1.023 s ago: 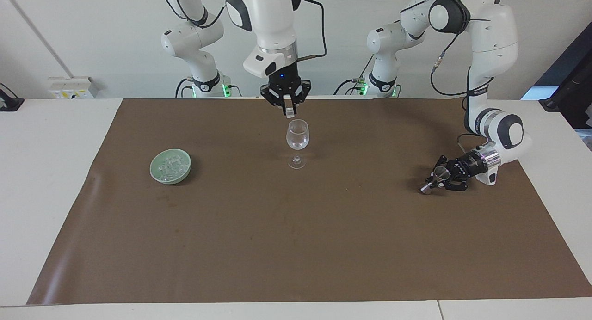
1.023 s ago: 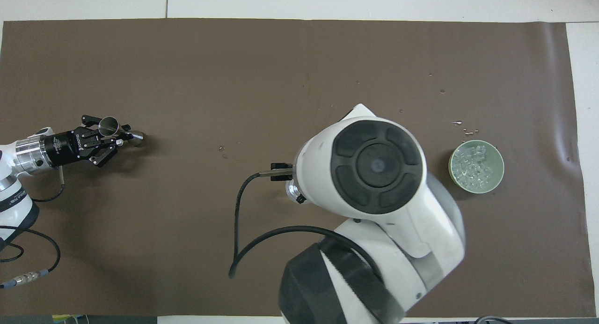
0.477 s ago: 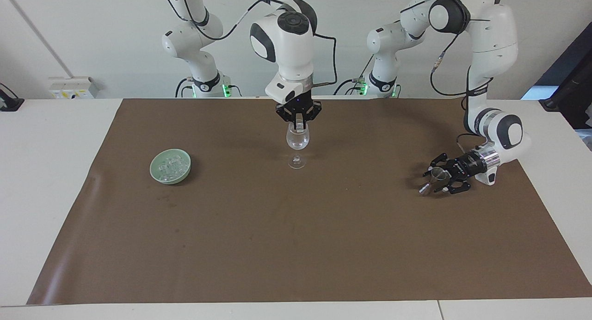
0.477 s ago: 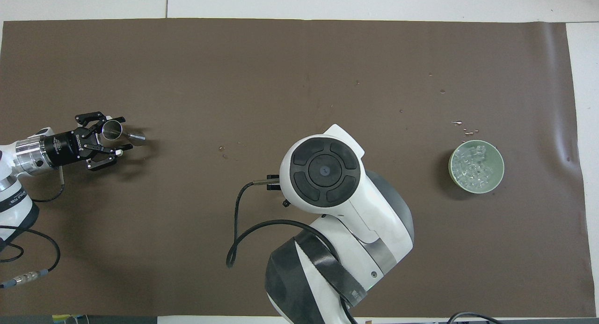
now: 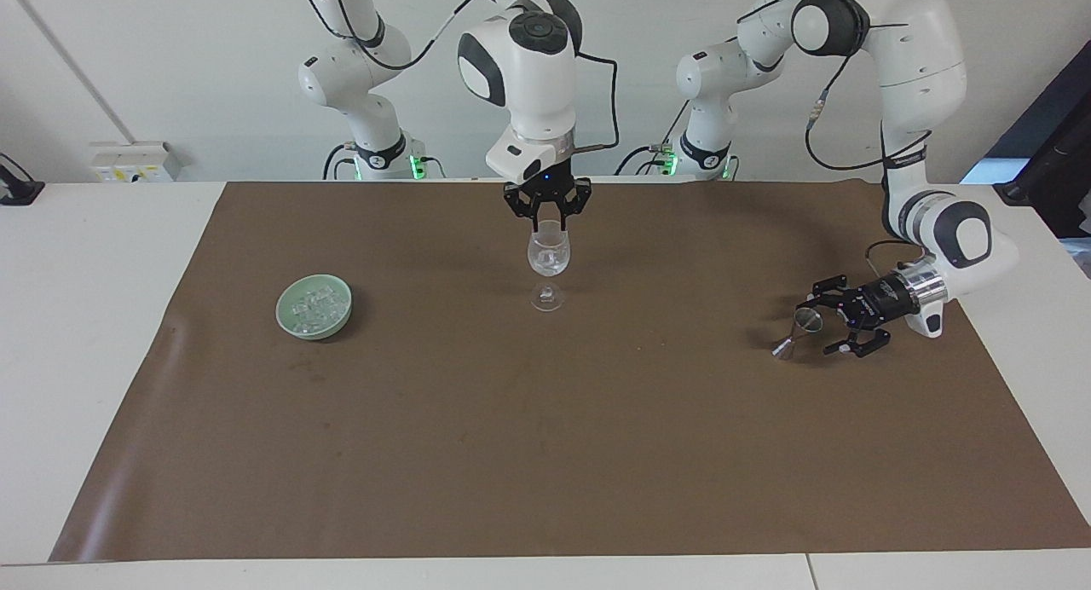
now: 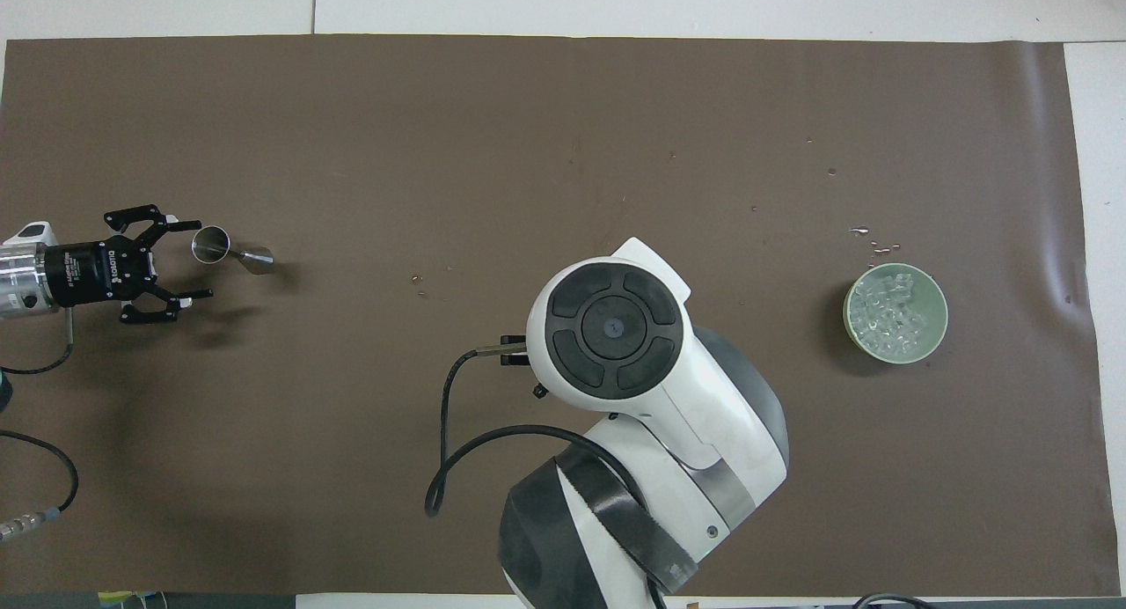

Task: Pour wine and add ice with both arms

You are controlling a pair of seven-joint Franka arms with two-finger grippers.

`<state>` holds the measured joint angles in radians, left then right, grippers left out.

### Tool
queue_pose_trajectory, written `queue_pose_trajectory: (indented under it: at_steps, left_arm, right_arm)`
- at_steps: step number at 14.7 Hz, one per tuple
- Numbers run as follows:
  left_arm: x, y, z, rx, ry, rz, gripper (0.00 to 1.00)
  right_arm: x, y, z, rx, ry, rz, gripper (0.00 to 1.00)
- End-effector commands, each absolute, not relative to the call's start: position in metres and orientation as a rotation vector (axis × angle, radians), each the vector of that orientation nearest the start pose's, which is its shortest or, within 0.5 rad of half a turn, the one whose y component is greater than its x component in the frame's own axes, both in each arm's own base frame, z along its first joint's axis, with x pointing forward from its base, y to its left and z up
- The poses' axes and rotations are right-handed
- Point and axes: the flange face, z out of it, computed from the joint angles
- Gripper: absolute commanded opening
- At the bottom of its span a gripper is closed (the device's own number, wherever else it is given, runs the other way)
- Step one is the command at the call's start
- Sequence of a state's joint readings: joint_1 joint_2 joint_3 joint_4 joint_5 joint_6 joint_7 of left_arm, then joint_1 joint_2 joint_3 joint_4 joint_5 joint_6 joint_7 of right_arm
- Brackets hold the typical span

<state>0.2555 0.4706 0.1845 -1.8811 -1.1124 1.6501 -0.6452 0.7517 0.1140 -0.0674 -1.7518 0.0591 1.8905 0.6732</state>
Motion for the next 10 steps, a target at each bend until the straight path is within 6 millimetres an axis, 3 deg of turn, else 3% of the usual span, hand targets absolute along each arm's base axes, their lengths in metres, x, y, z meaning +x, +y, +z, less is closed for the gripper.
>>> queue_pose_trajectory:
  at_steps: [1,3,4,5,7,10]
  left_arm:
    - [0.582,0.187,0.3,1.685,1.537,-0.718,1.0]
    - [0.6,0.199,0.333,1.869,1.5,-0.619,1.0]
    - [0.608,0.199,0.348,1.969,1.438,-0.56,1.0]
    - [0.614,0.198,0.361,2.067,1.366,-0.504,1.0]
    - [0.628,0.177,0.396,2.269,1.27,-0.428,1.0]
    - [0.623,0.157,0.453,2.488,1.179,-0.326,1.0]
  right_arm:
    - [0.46,0.38,0.524,-3.107,0.034,0.034,0.5]
    - [0.467,0.363,0.531,-3.128,0.061,0.04,0.65]
    - [0.478,0.342,0.538,-3.138,0.108,0.023,0.91]
    - [0.485,0.323,0.544,-3.138,0.148,0.023,1.0]
    - [0.502,0.26,0.564,-3.135,0.184,0.04,1.0]
    - [0.517,0.177,0.589,-3.127,0.17,0.038,1.0]
